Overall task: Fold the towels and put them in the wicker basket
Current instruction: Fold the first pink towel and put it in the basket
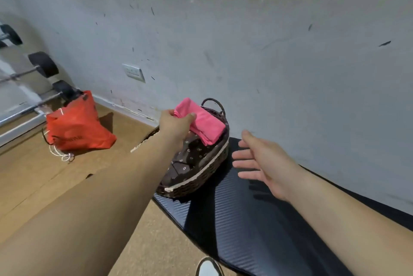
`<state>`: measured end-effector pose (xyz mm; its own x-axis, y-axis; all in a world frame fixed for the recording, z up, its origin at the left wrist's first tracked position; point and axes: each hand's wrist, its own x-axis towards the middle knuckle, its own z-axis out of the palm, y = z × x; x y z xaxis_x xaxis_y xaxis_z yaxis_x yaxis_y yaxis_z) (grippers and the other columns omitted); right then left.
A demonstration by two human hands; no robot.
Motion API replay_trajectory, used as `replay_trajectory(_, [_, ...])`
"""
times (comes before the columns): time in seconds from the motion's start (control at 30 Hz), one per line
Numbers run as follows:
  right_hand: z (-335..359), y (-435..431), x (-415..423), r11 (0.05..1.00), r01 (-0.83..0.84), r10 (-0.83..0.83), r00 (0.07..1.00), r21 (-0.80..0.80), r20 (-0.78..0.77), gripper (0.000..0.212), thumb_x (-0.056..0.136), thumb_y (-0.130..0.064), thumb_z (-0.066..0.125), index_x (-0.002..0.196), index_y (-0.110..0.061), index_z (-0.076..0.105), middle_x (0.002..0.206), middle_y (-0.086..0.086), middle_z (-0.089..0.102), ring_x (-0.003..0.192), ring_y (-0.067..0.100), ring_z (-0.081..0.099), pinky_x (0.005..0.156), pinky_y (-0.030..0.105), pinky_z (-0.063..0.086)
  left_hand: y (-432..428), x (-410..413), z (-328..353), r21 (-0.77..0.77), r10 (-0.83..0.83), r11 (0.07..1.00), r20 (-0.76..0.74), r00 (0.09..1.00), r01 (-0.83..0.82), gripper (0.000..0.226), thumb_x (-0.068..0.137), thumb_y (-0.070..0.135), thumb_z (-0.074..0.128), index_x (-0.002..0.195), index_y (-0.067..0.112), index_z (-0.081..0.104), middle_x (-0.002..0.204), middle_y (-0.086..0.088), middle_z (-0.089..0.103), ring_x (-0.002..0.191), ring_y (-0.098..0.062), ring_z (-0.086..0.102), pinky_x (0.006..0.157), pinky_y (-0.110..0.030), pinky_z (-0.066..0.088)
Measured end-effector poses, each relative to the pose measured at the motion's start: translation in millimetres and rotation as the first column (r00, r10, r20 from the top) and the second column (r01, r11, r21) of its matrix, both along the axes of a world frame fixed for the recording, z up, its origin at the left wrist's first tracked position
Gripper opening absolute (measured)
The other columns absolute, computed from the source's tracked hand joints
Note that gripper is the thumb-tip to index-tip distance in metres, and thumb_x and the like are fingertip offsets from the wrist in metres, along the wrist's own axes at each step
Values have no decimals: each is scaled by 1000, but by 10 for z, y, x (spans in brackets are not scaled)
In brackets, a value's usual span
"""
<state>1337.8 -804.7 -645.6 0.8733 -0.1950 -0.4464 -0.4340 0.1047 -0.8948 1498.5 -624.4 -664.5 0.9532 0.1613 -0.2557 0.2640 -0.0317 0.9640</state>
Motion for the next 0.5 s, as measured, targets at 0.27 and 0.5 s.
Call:
replay_trajectory(0.27, [-361, -175, 250, 999, 46, -46, 997, -3, -55, 35, 101, -49, 58, 112, -18, 69, 98, 5, 80, 94, 21, 78, 88, 44, 63, -131, 389, -790, 524, -60, 843, -133, 989, 122, 56, 84, 34, 81, 123, 4, 53, 113, -14, 65, 72, -23, 67, 72, -41, 63])
replay_trajectory(0.5, [-423, -168, 252, 999, 40, -41, 998, -4, -54, 34, 100, -48, 59, 110, -18, 71, 93, 4, 81, 91, 22, 79, 87, 44, 64, -21, 273, -642, 961, -484, 275, 111, 868, 31, 56, 87, 50, 73, 132, 20, 60, 136, -5, 51, 128, -31, 47, 98, -48, 50])
